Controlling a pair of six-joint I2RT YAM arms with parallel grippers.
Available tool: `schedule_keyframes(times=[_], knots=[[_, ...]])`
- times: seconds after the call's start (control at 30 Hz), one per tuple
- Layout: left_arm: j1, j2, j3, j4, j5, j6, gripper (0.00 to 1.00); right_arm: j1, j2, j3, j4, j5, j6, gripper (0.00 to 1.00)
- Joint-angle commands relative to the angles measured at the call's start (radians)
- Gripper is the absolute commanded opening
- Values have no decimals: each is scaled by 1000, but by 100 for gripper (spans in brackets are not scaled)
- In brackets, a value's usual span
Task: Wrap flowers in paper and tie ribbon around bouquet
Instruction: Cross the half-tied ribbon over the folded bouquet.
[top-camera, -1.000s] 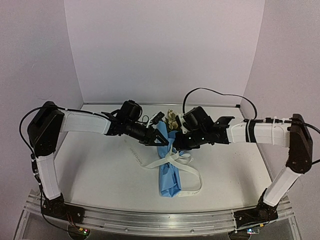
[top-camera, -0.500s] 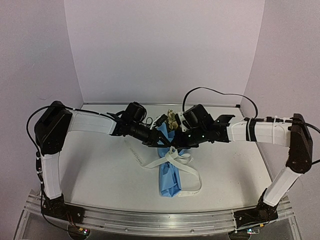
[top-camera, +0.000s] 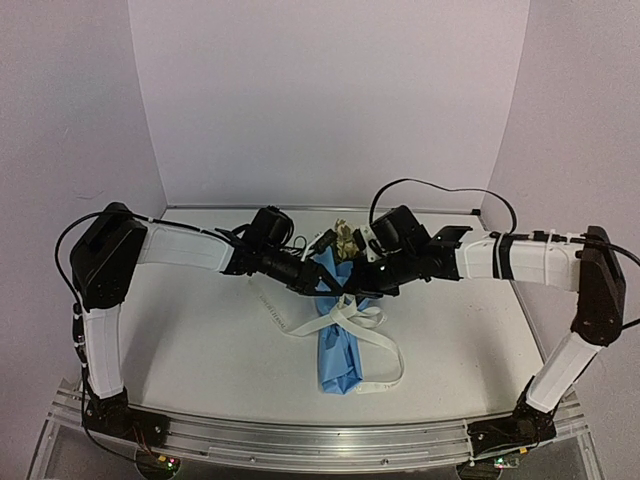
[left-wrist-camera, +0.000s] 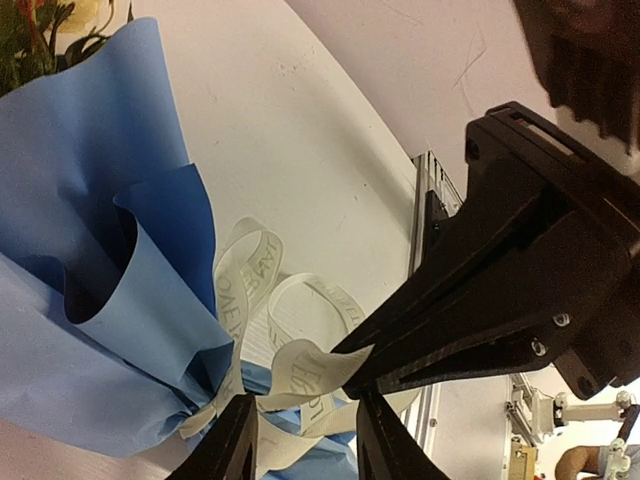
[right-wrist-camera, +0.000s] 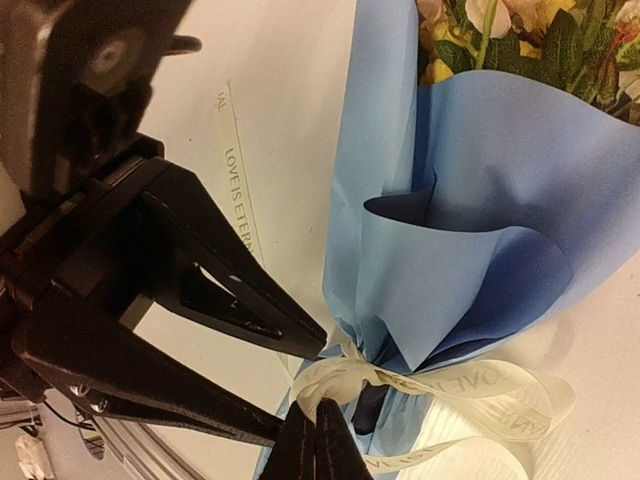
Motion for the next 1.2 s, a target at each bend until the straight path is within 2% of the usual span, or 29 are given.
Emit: schedule_keyframes(times=[0.0, 0.23, 0.43, 0.73, 0.87, 1.17], knots=[[-21, -59, -58, 142, 3, 64, 38, -19, 26, 78, 62, -131, 105, 0], [-36, -151, -118, 128, -74, 146, 42, -40, 71, 186, -82, -129, 263, 0], [-53, -169, -86, 14, -112, 241, 45, -43, 102, 250, -172, -134, 343, 0], [-52, -151, -68, -20, -165, 238, 46, -42, 124, 259, -203, -124, 345, 0], [-58, -155, -67, -11, -125, 250, 48, -42, 127, 264, -226, -111, 351, 0], [-88, -132, 2, -121, -79, 344, 49, -42, 164, 303, -267, -128, 333, 0]])
